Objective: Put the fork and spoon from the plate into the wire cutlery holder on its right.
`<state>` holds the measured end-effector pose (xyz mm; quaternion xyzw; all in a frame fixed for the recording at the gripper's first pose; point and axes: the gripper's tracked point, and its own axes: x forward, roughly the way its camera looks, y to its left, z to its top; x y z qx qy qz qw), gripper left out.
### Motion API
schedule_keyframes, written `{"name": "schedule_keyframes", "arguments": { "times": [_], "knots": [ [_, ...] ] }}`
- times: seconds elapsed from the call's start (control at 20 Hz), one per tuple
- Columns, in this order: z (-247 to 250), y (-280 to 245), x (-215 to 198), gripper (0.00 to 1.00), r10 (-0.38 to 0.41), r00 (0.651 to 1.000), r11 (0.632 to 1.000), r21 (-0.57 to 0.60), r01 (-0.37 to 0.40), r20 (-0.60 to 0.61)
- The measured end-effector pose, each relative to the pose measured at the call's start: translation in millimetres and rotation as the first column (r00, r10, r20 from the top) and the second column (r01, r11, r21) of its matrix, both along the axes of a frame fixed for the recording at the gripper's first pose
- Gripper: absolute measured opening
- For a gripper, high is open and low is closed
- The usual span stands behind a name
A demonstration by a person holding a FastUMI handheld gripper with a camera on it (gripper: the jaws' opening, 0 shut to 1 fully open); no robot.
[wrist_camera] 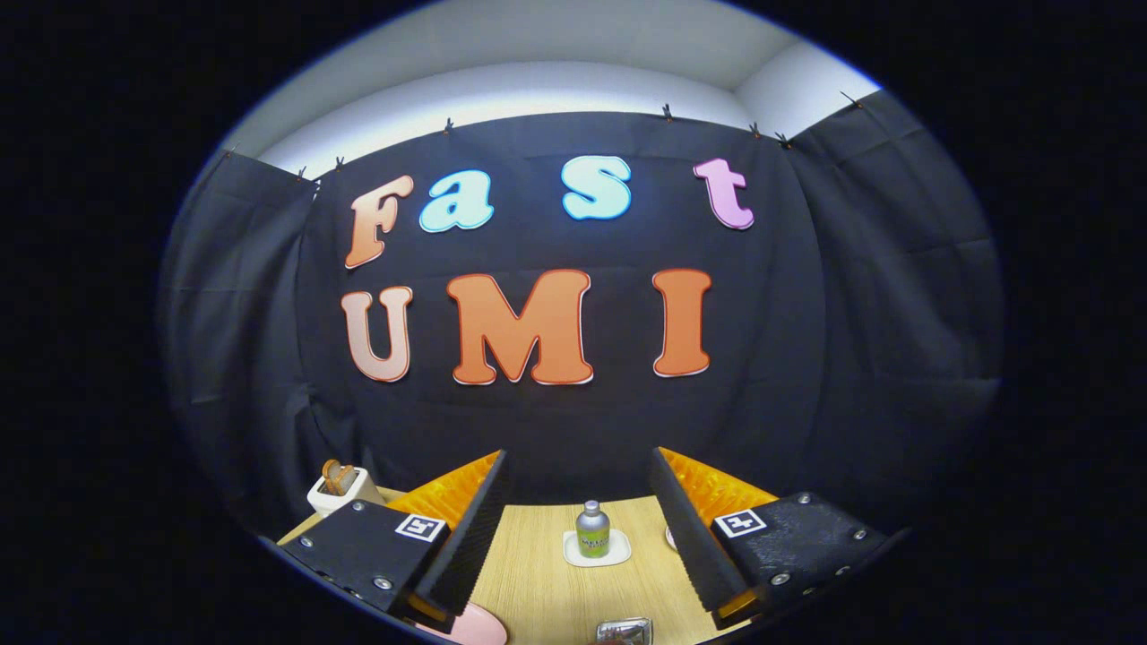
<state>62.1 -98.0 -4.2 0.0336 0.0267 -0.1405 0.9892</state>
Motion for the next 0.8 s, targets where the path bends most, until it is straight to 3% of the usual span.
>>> {"name": "schedule_keyframes", "arguments": {
  "times": [0.05,0.45,0.8],
  "knots": [
    [10.3,0.6,-0.4,0.97,-0.004,1.0,1.0,-0.008,0.004,0.026],
    [69.2,4.6,-1.1,0.97,-0.007,0.985,0.999,-0.042,0.015,0.174],
    [88.3,12.8,-7.4,0.97,0.001,0.975,0.998,-0.065,0.014,0.223]
  ]
}}
